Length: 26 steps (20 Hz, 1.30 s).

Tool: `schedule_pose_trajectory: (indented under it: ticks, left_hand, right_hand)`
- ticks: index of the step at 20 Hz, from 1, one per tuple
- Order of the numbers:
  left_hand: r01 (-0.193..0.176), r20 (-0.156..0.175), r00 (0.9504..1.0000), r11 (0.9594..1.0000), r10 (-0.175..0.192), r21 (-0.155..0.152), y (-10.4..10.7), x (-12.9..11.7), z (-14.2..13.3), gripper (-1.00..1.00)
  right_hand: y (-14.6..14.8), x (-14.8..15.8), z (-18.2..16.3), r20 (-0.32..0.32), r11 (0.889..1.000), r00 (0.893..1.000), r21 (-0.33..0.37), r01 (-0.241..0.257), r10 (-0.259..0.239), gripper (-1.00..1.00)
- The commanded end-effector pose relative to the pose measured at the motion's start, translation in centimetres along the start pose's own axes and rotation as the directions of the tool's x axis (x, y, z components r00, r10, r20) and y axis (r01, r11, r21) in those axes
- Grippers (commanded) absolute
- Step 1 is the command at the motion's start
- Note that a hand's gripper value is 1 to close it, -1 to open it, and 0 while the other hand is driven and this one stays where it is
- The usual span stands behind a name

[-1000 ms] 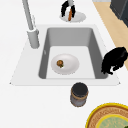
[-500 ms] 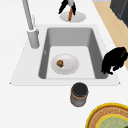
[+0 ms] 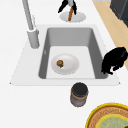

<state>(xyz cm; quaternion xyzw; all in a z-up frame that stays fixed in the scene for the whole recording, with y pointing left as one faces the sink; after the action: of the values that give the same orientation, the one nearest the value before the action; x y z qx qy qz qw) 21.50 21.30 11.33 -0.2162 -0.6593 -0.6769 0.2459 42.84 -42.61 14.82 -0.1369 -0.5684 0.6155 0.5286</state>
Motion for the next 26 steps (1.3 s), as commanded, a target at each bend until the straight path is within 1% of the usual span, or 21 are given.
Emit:
schedule_pose_trajectory:
  ticks: [1,4,7,8,11,14,15,17,18,19,20,21,22,23,24,25,26]
  left_hand:
    - [0.0,0.0,1.0,1.0,0.0,0.0,0.0,0.0,0.0,0.0]
    - [0.0,0.0,1.0,1.0,0.0,0.0,0.0,0.0,0.0,0.0]
    - [0.0,0.0,1.0,1.0,0.0,0.0,0.0,0.0,0.0,0.0]
    - [0.0,0.0,1.0,1.0,0.0,0.0,0.0,0.0,0.0,0.0]
    - [0.0,0.0,1.0,1.0,0.0,0.0,0.0,0.0,0.0,0.0]
    - [0.0,0.0,1.0,1.0,0.0,0.0,0.0,0.0,0.0,0.0]
    - [0.0,0.0,1.0,1.0,0.0,0.0,0.0,0.0,0.0,0.0]
    - [0.0,0.0,1.0,1.0,0.0,0.0,0.0,0.0,0.0,0.0]
    - [0.0,0.0,1.0,1.0,0.0,0.0,0.0,0.0,0.0,0.0]
    - [0.0,0.0,1.0,1.0,0.0,0.0,0.0,0.0,0.0,0.0]
    - [0.0,0.0,1.0,1.0,0.0,0.0,0.0,0.0,0.0,0.0]
    - [0.0,0.0,1.0,1.0,0.0,0.0,0.0,0.0,0.0,0.0]
    - [0.0,0.0,1.0,1.0,0.0,0.0,0.0,0.0,0.0,0.0]
    - [0.0,0.0,1.0,1.0,0.0,0.0,0.0,0.0,0.0,0.0]
    - [0.0,0.0,1.0,1.0,0.0,0.0,0.0,0.0,0.0,0.0]
    - [0.0,0.0,1.0,1.0,0.0,0.0,0.0,0.0,0.0,0.0]
    - [0.0,0.0,1.0,1.0,0.0,0.0,0.0,0.0,0.0,0.0]
  right_hand:
    - [-0.3,1.5,-0.6,-0.058,0.999,0.997,0.007,-0.049,0.049,-1.0]
    - [-0.2,2.4,-0.9,-0.095,0.998,0.993,0.018,-0.067,0.068,-1.0]
    - [0.2,3.7,-1.4,-0.115,0.997,0.99,0.035,-0.073,0.077,-1.0]
    - [0.2,4.1,-1.5,-0.124,0.996,0.988,0.037,-0.084,0.088,-1.0]
    - [0.4,5.1,-2.0,-0.153,0.991,0.979,0.044,-0.129,0.134,-1.0]
    - [0.9,6.1,-2.0,-0.171,0.983,0.968,0.026,-0.181,0.183,-1.0]
    - [1.2,6.5,-1.9,-0.171,0.978,0.964,0.017,-0.206,0.206,-1.0]
    - [1.6,7.3,-1.9,-0.176,0.973,0.958,-0.004,-0.23,0.225,-1.0]
    - [2.0,7.9,-1.6,-0.172,0.974,0.96,-0.01,-0.225,0.22,-1.0]
    - [2.4,8.2,-1.1,-0.156,0.981,0.97,-0.021,-0.193,0.187,-1.0]
    - [2.6,8.5,-1.0,-0.14,0.983,0.974,-0.018,-0.18,0.176,-1.0]
    - [2.7,8.6,-0.7,-0.138,0.985,0.977,-0.031,-0.171,0.165,-1.0]
    - [2.6,8.4,-0.4,-0.143,0.984,0.976,-0.048,-0.171,0.163,-1.0]
    - [2.7,8.9,0.4,-0.13,0.979,0.975,-0.076,-0.191,0.18,-1.0]
    - [2.9,9.7,0.5,-0.141,0.972,0.968,-0.081,-0.219,0.206,-1.0]
    - [3.4,10.3,0.6,-0.162,0.965,0.958,-0.077,-0.251,0.236,-1.0]
    - [3.7,10.5,0.6,-0.187,0.961,0.95,-0.066,-0.267,0.251,-1.0]
